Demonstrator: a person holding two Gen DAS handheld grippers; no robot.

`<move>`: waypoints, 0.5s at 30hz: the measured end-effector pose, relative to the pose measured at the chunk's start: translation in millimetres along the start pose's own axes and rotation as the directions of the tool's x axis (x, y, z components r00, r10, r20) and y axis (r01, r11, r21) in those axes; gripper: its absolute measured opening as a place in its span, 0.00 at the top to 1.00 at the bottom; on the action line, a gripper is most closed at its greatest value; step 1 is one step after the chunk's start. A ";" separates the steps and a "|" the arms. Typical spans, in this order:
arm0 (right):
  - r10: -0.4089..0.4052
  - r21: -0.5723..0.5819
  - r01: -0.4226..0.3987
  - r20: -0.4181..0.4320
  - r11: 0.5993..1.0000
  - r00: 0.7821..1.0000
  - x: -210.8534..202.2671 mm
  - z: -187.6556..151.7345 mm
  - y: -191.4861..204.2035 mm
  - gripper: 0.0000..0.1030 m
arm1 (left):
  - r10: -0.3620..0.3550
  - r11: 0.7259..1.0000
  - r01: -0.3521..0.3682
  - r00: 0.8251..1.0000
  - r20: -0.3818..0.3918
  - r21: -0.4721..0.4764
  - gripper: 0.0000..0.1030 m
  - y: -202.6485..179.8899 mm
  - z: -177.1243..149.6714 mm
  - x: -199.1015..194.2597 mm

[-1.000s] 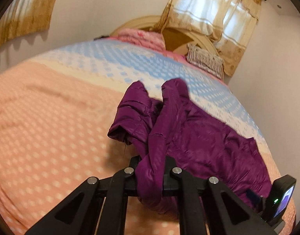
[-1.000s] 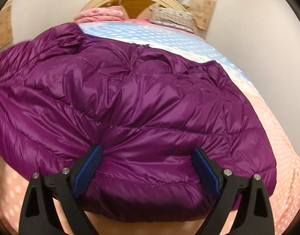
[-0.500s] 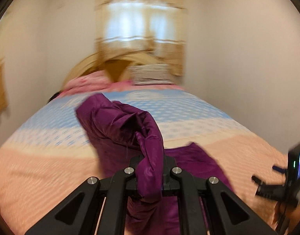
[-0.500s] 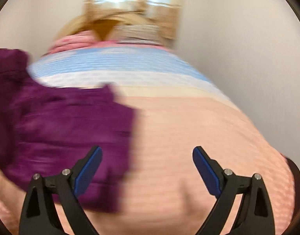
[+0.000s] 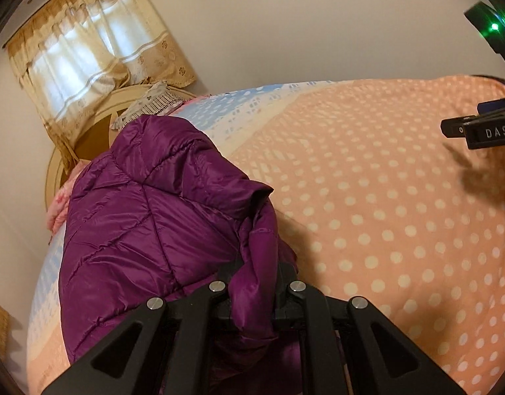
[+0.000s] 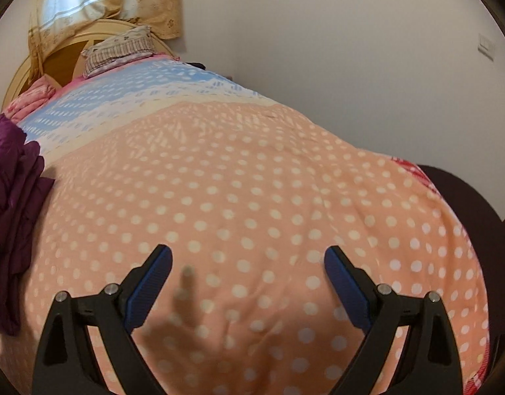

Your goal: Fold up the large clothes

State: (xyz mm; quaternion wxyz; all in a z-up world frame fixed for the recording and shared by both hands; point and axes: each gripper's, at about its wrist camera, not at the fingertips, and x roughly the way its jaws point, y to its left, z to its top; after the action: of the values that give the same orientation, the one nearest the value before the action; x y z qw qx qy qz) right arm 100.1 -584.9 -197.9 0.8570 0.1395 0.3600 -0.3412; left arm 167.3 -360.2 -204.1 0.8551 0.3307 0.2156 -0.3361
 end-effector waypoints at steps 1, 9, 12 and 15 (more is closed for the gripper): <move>0.004 0.001 -0.004 -0.007 1.000 1.000 2.1 -0.8 0.2 0.07 | 0.005 1.000 -0.005 1.000 0.002 0.005 0.91 -1.3 -0.8 -2.6; 0.016 -0.014 -0.016 -0.005 1.000 1.000 1.5 -7.4 3.7 0.07 | 0.022 0.993 -0.027 0.999 0.046 0.116 0.23 -32.1 2.3 -46.7; 0.012 -0.012 -0.012 -0.002 1.000 1.000 4.9 -4.8 4.8 0.07 | -0.026 0.991 0.012 0.995 0.101 0.133 0.14 -29.6 -4.8 -93.2; 0.015 -0.015 -0.015 -0.003 1.000 1.000 6.1 -2.8 7.3 0.07 | -0.068 0.990 0.055 0.992 0.104 0.130 0.12 -12.4 -24.9 -123.1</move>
State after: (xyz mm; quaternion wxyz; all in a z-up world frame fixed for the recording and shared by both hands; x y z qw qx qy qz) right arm 106.7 -581.2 -204.2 0.8600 0.1363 0.3628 -0.3320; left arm 71.0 -296.1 -153.7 0.8319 0.3591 0.1573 -0.3928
